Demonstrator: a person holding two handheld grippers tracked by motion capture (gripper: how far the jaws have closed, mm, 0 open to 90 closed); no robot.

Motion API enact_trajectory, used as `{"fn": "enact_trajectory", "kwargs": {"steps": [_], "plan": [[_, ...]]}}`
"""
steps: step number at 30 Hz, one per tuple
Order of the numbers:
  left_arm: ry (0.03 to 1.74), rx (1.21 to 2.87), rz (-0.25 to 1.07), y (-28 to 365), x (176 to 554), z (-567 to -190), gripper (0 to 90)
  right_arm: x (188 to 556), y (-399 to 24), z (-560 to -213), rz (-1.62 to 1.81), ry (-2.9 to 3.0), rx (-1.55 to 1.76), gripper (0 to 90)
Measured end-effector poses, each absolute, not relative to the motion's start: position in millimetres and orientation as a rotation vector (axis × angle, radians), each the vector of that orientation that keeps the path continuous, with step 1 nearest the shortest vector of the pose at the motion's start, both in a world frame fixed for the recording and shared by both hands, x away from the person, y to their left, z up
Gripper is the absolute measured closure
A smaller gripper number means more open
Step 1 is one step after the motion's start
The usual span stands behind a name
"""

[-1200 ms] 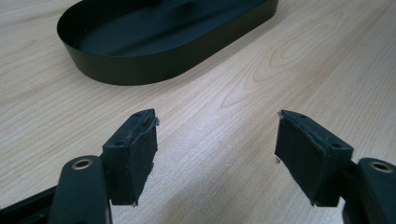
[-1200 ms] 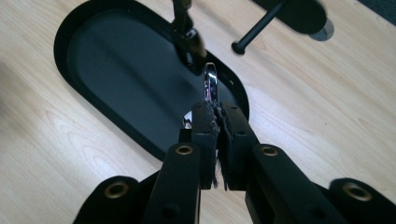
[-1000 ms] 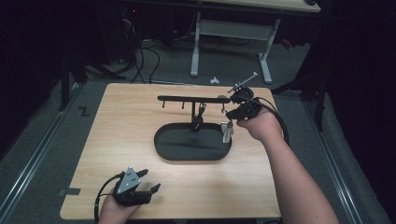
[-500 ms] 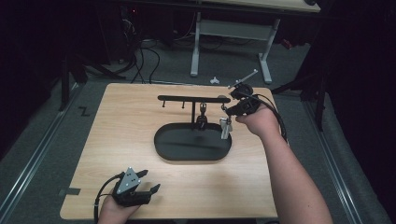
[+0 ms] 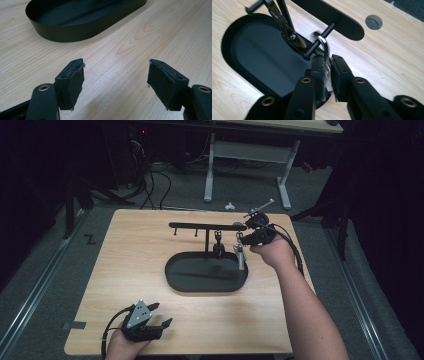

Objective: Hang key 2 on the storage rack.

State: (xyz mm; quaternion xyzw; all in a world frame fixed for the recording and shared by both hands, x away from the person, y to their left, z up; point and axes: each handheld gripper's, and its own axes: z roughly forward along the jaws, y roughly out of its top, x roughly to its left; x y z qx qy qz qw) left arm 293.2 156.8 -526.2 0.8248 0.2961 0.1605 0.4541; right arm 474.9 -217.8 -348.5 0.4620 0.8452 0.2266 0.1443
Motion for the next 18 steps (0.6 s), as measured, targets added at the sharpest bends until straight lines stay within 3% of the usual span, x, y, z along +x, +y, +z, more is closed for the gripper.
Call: {"fn": "enact_trajectory", "kwargs": {"steps": [7,12,14,18], "plan": [[0.727,2.042,0.391,156,293,-526,30.0,471,-219,-367,0.650,2.401,1.380,64.8],[0.720,2.054,0.394,154,292,-527,30.0,469,-218,-376,0.714,2.378,1.379,63.7],[0.720,2.060,0.391,154,292,-527,30.0,469,-215,-377,0.713,2.359,1.365,65.3],[0.721,2.064,0.396,154,292,-528,30.0,470,-213,-375,0.740,2.327,1.338,79.0]]}}
